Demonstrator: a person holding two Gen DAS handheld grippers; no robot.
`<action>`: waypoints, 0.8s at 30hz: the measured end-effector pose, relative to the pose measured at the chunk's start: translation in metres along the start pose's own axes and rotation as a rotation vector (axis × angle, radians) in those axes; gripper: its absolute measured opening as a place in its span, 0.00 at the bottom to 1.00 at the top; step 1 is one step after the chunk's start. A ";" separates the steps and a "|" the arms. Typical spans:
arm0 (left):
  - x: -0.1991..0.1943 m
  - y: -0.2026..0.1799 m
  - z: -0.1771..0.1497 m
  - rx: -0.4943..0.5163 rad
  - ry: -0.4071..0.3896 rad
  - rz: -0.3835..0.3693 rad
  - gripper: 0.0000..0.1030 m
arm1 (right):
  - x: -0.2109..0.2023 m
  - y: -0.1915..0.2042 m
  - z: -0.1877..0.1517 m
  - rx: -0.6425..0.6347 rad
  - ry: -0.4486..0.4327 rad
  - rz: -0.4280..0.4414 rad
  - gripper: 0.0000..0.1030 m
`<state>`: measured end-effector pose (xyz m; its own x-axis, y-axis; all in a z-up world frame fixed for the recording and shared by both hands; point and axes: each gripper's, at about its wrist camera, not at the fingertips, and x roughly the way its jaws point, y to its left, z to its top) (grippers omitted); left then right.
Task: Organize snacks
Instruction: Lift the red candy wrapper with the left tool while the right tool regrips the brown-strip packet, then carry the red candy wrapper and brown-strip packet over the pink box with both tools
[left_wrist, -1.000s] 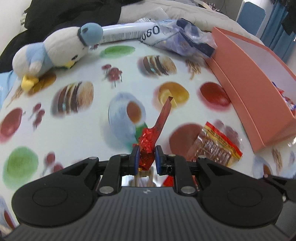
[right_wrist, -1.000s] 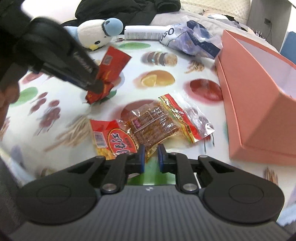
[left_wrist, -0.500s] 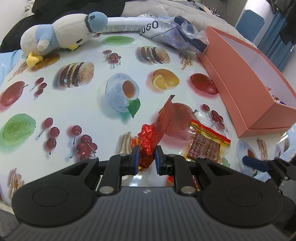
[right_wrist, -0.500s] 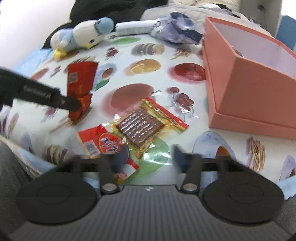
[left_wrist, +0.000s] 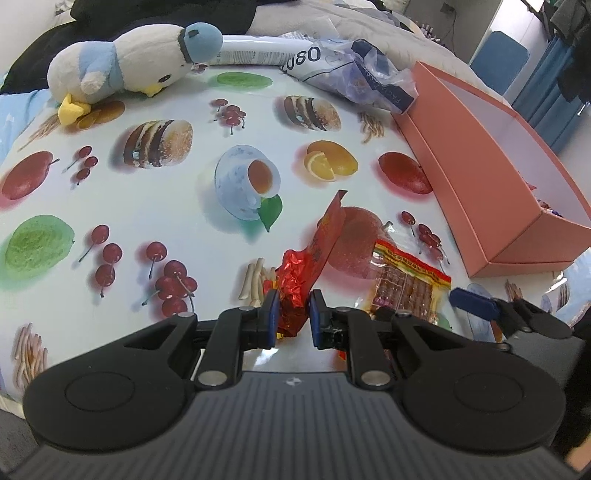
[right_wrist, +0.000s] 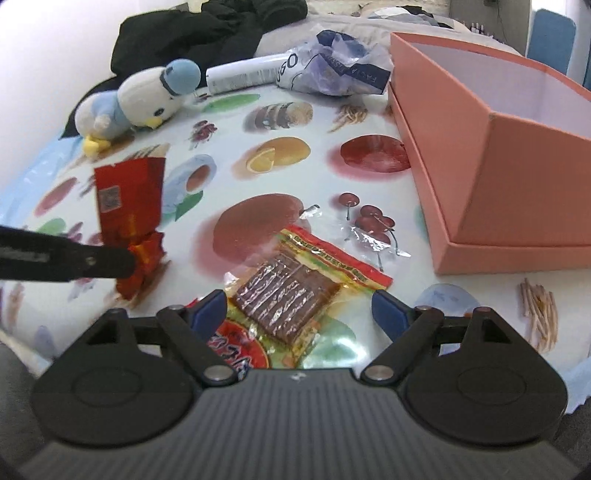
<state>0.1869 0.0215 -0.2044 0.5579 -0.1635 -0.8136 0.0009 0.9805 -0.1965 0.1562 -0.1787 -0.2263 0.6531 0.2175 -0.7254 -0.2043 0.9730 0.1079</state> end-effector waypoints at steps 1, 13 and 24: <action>0.001 0.001 0.000 -0.004 0.002 0.001 0.19 | 0.004 0.004 -0.001 -0.032 0.003 -0.021 0.85; 0.007 0.007 -0.006 -0.042 -0.003 0.000 0.19 | 0.015 0.021 0.004 -0.167 0.018 0.020 0.57; -0.003 0.007 -0.002 -0.064 -0.023 0.001 0.19 | 0.007 0.025 0.009 -0.175 0.021 0.013 0.14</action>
<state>0.1834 0.0289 -0.2049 0.5766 -0.1592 -0.8014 -0.0525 0.9716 -0.2308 0.1619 -0.1519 -0.2227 0.6344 0.2264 -0.7392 -0.3373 0.9414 -0.0011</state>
